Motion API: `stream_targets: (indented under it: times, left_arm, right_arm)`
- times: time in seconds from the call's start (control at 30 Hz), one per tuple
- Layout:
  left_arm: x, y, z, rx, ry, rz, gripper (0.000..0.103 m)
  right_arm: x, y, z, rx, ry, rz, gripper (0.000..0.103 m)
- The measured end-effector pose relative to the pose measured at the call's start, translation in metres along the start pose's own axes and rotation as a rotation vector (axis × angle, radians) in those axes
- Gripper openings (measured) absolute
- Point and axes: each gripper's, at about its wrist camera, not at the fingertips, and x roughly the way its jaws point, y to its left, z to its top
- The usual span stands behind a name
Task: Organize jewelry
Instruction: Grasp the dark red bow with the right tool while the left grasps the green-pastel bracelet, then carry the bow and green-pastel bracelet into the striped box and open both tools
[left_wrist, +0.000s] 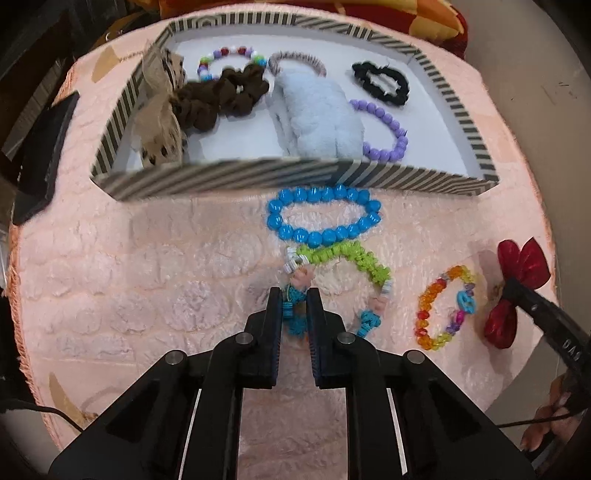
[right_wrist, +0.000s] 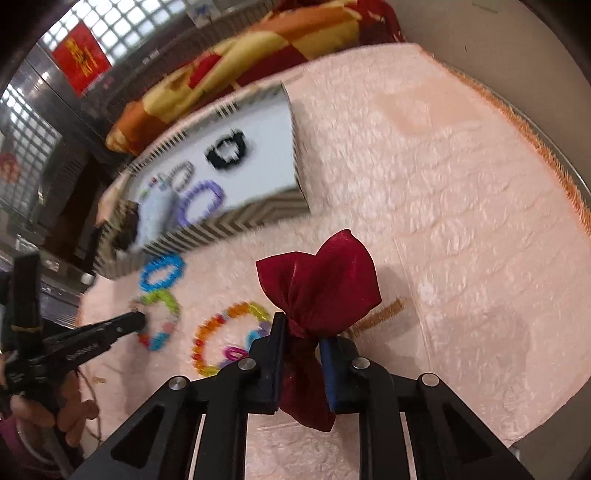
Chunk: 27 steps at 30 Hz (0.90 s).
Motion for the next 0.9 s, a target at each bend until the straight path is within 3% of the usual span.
stream_targets:
  times: [0.43,0.9]
  left_arm:
    - [-0.071,-0.006,0.033,0.071,-0.088,-0.047,0.012]
    - [-0.114,-0.032,0.097,0.161,-0.233,0.046,0.012]
  right_arm:
    - [-0.013,0.044,0.033,-0.073,-0.065,0.099,0.016]
    - [0.003,0.074,0.083,-0.142,-0.076,0.112,0.016]
